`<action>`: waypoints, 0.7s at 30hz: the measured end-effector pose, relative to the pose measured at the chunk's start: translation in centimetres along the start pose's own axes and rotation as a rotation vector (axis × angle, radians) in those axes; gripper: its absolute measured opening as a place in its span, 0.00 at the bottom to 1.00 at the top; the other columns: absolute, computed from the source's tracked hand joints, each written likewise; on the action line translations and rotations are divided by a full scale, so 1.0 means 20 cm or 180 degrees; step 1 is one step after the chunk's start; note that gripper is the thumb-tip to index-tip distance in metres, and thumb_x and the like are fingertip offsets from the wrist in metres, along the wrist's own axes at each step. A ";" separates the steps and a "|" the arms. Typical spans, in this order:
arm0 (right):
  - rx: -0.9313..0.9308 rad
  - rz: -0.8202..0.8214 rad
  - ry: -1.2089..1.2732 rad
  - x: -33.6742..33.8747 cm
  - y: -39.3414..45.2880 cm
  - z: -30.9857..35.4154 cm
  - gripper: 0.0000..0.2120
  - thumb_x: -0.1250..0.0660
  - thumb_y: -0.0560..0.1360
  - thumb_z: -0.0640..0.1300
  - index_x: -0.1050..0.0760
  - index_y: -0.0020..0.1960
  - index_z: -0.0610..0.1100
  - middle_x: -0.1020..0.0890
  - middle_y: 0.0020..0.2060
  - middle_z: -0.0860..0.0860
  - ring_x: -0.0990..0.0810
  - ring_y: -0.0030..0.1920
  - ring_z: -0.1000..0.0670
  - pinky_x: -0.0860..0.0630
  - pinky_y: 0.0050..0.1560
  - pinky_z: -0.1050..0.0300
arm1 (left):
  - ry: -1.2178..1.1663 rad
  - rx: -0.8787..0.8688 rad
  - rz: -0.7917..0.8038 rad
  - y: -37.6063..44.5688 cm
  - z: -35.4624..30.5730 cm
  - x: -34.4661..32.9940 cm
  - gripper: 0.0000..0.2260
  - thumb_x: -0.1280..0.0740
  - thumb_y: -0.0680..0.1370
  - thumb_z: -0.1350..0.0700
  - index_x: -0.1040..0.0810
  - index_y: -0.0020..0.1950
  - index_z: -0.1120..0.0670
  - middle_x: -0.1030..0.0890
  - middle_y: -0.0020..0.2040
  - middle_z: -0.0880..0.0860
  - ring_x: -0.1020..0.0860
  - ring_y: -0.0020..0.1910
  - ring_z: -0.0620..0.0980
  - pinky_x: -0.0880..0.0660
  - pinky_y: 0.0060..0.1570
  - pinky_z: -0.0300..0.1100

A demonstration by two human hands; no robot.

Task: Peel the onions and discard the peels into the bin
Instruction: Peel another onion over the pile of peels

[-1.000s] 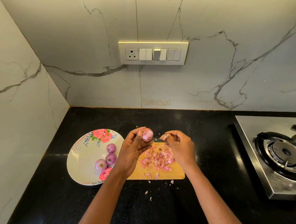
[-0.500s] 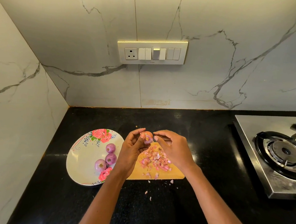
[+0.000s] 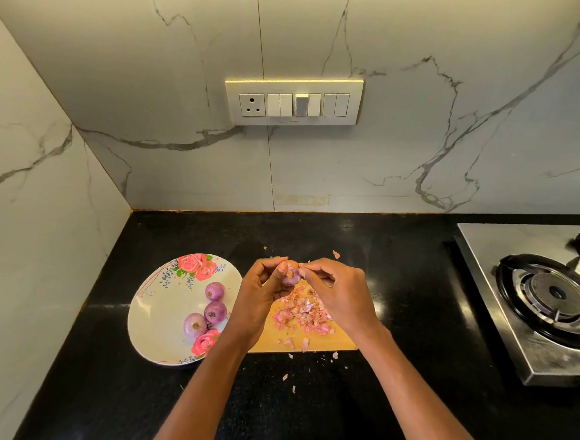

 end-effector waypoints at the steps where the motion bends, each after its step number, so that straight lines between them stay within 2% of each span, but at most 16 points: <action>1: 0.0003 -0.0005 -0.0042 0.00 0.00 0.00 0.08 0.27 0.78 0.44 0.15 0.55 0.43 0.13 0.45 0.53 0.16 0.47 0.59 0.21 0.47 0.69 | -0.0002 0.0018 0.0006 0.00 0.00 0.00 0.16 0.34 0.79 0.46 0.22 0.63 0.52 0.17 0.58 0.54 0.17 0.57 0.52 0.20 0.55 0.43; 8: -0.0018 -0.0128 -0.0307 -0.02 0.02 -0.01 0.04 0.27 0.77 0.40 0.16 0.52 0.43 0.15 0.44 0.54 0.17 0.44 0.59 0.21 0.47 0.70 | -0.0118 0.0095 0.0105 -0.02 0.00 -0.01 0.15 0.35 0.79 0.48 0.22 0.63 0.53 0.17 0.59 0.56 0.17 0.56 0.54 0.19 0.55 0.42; 13: -0.0300 -0.0190 -0.0304 -0.01 0.02 -0.06 0.03 0.27 0.77 0.41 0.17 0.51 0.44 0.17 0.41 0.58 0.18 0.46 0.62 0.24 0.44 0.73 | -0.0289 0.0251 0.0210 -0.01 -0.01 0.02 0.13 0.36 0.82 0.54 0.23 0.65 0.54 0.16 0.59 0.55 0.17 0.55 0.52 0.20 0.54 0.42; 16: -0.0614 -0.0101 -0.0368 0.00 0.01 -0.12 0.03 0.26 0.77 0.43 0.17 0.50 0.45 0.18 0.40 0.59 0.18 0.43 0.64 0.24 0.43 0.74 | -0.0407 0.0393 0.0179 -0.01 0.00 0.03 0.12 0.37 0.83 0.56 0.24 0.67 0.55 0.17 0.60 0.57 0.16 0.55 0.52 0.20 0.53 0.41; 19: -0.0820 0.0110 -0.0519 0.00 -0.01 -0.16 0.05 0.29 0.79 0.44 0.16 0.53 0.45 0.16 0.43 0.56 0.18 0.43 0.61 0.24 0.43 0.72 | -0.0525 0.0469 0.0121 -0.01 0.00 0.03 0.13 0.37 0.83 0.55 0.24 0.67 0.55 0.17 0.60 0.57 0.17 0.56 0.53 0.20 0.54 0.42; 21: -0.0867 0.0281 -0.0576 0.00 -0.02 -0.16 0.09 0.30 0.80 0.43 0.17 0.59 0.46 0.16 0.50 0.54 0.20 0.45 0.62 0.27 0.44 0.77 | -0.0567 0.0478 0.0093 0.00 0.00 0.03 0.13 0.37 0.84 0.56 0.24 0.67 0.55 0.17 0.61 0.57 0.17 0.56 0.53 0.21 0.55 0.42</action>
Point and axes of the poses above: each hand's wrist, its own y-axis towards the middle knuckle, its own x-axis out of the back of the hand, z = x × y, the point moved 1 cm from there along y, towards the middle knuckle
